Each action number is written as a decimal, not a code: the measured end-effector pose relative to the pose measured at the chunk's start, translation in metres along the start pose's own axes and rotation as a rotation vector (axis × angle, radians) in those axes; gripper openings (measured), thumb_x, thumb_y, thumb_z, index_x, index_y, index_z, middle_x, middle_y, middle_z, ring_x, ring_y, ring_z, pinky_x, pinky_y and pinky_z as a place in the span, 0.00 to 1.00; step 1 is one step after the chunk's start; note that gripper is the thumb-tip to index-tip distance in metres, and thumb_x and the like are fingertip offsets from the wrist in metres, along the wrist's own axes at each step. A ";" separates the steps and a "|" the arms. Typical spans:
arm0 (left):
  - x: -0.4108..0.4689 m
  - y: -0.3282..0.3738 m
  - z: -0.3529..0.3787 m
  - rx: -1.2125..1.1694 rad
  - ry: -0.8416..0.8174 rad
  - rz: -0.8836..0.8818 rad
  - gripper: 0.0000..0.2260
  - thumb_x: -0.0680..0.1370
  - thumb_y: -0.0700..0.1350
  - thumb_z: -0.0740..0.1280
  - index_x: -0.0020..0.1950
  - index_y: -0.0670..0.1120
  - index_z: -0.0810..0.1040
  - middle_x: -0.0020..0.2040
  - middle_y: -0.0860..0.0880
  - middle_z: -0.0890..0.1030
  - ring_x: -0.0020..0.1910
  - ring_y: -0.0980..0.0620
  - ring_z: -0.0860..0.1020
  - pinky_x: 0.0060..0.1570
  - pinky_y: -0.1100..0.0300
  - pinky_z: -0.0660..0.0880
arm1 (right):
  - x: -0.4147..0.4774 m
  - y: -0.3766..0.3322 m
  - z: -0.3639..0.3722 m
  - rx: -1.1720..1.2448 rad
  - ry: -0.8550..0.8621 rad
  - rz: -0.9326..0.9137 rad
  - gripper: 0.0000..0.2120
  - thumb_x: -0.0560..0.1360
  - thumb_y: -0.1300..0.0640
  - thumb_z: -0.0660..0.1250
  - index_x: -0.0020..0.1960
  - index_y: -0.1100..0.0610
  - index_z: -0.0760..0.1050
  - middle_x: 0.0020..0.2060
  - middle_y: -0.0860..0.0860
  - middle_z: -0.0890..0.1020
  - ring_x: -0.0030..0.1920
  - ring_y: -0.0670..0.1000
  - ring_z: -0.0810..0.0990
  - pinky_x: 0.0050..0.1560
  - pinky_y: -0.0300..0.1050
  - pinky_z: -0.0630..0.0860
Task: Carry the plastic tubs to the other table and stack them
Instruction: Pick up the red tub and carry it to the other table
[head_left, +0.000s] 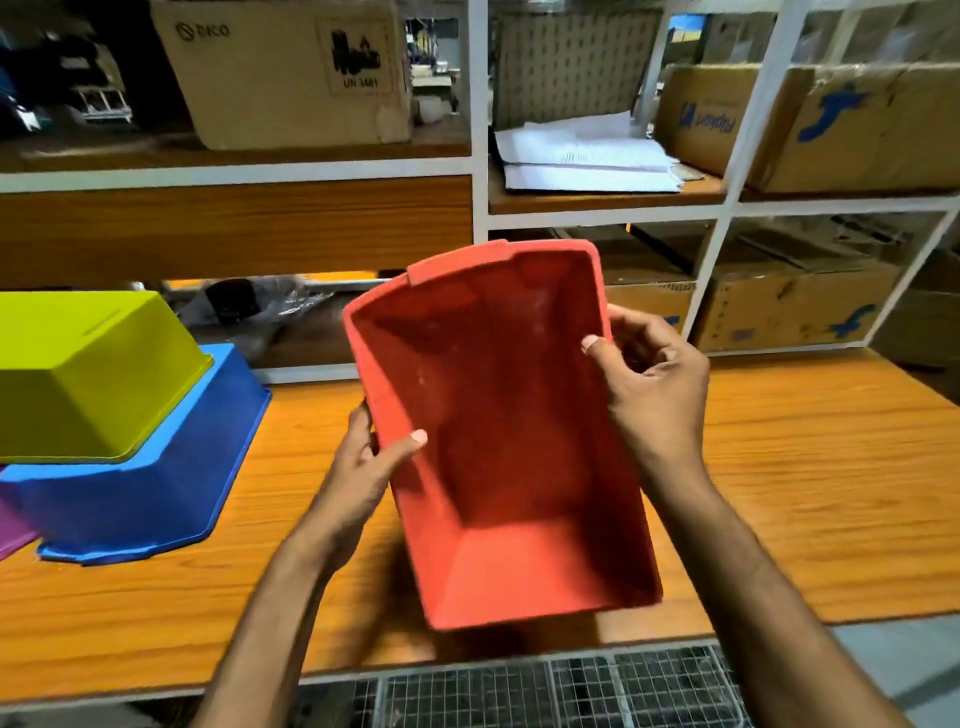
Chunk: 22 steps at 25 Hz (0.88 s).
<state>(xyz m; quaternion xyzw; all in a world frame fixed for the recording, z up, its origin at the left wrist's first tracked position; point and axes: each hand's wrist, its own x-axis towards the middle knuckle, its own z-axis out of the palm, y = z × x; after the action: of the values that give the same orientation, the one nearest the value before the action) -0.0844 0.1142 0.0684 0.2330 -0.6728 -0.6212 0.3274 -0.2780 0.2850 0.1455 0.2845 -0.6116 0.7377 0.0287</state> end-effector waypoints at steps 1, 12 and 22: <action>-0.010 -0.009 0.004 0.049 0.009 -0.030 0.27 0.76 0.46 0.74 0.74 0.57 0.71 0.69 0.50 0.78 0.68 0.52 0.78 0.69 0.50 0.75 | -0.002 0.002 0.005 0.020 0.030 0.024 0.10 0.75 0.67 0.73 0.56 0.60 0.85 0.47 0.55 0.88 0.45 0.48 0.85 0.51 0.41 0.81; -0.028 -0.023 -0.011 0.098 0.346 0.176 0.16 0.79 0.38 0.71 0.65 0.51 0.79 0.58 0.49 0.85 0.52 0.45 0.84 0.52 0.46 0.79 | -0.033 0.009 -0.007 0.050 -0.264 0.375 0.28 0.76 0.63 0.74 0.72 0.43 0.76 0.62 0.49 0.84 0.59 0.49 0.85 0.56 0.48 0.83; -0.001 -0.044 -0.044 -0.051 0.322 0.071 0.15 0.80 0.33 0.68 0.64 0.47 0.75 0.50 0.57 0.85 0.45 0.65 0.82 0.51 0.63 0.77 | -0.118 -0.040 0.026 -0.056 -0.436 0.251 0.49 0.64 0.80 0.70 0.75 0.41 0.72 0.52 0.46 0.74 0.44 0.43 0.73 0.40 0.36 0.73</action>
<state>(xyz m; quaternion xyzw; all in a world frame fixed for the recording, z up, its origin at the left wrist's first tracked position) -0.0560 0.0798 0.0253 0.2971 -0.6036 -0.5808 0.4584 -0.1533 0.3071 0.1295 0.3579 -0.6541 0.6393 -0.1879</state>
